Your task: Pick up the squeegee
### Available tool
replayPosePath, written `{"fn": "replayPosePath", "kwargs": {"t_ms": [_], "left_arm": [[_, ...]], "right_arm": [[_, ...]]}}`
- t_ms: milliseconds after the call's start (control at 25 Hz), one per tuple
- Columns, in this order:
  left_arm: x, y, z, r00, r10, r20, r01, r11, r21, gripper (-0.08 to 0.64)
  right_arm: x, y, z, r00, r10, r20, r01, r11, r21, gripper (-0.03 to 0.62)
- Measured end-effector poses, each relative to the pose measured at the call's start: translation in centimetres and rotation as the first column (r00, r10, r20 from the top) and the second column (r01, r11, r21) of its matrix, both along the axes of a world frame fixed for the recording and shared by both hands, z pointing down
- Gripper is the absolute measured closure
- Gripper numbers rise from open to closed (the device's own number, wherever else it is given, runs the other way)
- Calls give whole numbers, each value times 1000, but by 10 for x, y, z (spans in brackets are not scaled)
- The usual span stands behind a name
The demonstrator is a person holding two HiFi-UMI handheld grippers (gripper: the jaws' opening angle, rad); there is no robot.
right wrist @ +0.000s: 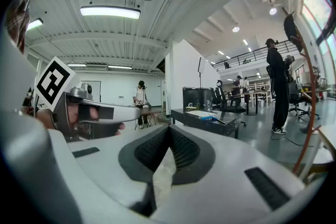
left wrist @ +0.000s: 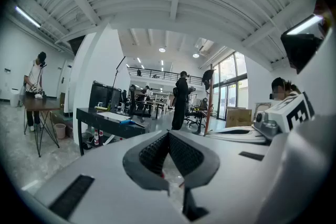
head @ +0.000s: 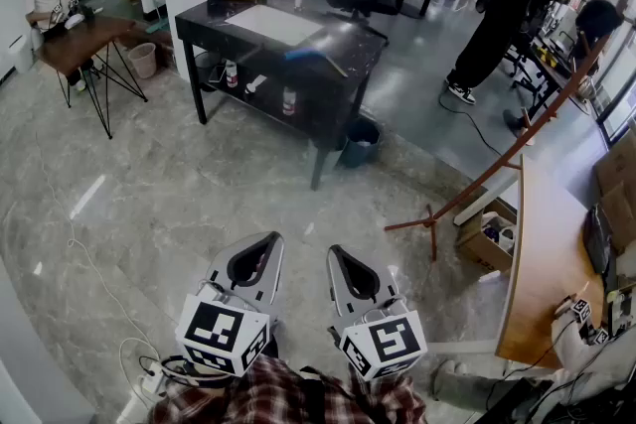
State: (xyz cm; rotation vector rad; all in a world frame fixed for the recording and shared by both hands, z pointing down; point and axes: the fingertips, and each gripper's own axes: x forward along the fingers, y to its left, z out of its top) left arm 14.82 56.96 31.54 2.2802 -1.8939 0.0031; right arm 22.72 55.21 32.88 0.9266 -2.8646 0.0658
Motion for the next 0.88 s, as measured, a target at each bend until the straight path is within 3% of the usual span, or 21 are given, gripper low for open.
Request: {"fn": "replayPosePath", "kwargs": {"t_ms": [280, 440, 880], "left_arm": [[-82, -102, -12, 998, 29, 46, -30, 999, 14, 549], [-117, -147, -7, 998, 54, 27, -54, 999, -5, 550], [-179, -284, 19, 998, 55, -8, -56, 996, -70, 549]], "right_arm": [[-87, -104, -15, 1000, 5, 22, -5, 1000, 31, 581], [-124, -146, -15, 1000, 12, 13, -12, 1000, 26, 581], [-188, -291, 0, 1000, 7, -31, -8, 1000, -21, 581]]}}
